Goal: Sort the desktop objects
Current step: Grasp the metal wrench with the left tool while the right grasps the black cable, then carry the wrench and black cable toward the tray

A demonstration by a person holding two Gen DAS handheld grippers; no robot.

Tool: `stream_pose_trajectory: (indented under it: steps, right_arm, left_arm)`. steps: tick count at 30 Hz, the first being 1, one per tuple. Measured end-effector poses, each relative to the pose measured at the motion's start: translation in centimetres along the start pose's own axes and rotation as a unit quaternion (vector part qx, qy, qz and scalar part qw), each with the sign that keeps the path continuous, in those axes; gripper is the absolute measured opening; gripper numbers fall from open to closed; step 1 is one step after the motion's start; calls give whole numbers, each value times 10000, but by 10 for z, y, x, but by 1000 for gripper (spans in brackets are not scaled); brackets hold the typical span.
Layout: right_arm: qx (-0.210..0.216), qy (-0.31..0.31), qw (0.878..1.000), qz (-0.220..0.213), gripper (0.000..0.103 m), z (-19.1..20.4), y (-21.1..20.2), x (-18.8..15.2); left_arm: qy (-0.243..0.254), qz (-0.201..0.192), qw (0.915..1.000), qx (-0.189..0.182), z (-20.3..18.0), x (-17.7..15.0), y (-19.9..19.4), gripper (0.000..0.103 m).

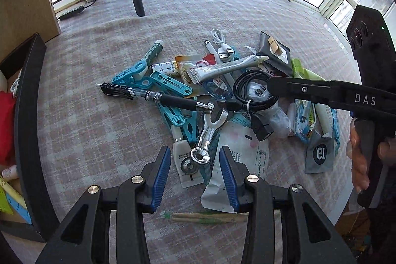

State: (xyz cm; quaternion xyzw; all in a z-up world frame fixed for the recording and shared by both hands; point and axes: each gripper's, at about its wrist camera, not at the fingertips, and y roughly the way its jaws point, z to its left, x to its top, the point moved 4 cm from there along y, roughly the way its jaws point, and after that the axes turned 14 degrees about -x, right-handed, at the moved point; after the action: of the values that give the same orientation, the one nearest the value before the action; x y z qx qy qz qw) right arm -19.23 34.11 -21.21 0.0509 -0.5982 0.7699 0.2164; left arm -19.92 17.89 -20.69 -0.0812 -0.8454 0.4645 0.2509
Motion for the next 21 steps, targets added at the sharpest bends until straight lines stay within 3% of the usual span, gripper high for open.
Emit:
stream_pose_trajectory:
  steps: [1,3,5,11,21]
  right_arm:
    - [27,35,10000,48,55,1,5,2]
    - [11,130,9998,128,49,1,14,4]
    - [-32,280,9995,152,37,-3,19,6]
    - [48,456,9989,-66,12,-13,8,8]
    - [92,195,9960,-863,10,5,-45,10]
  left_arm:
    - [1,31,10000,-45,-1,1,4,35]
    - [14,123,9999,-118,-2,3,12,24]
    - [49,170,9998,-71,-3,2,19,16]
    - [44,-53,9999,-137,-1,-2,14,16]
    - [-119,-628,9978,-174,4,-8,-39,15]
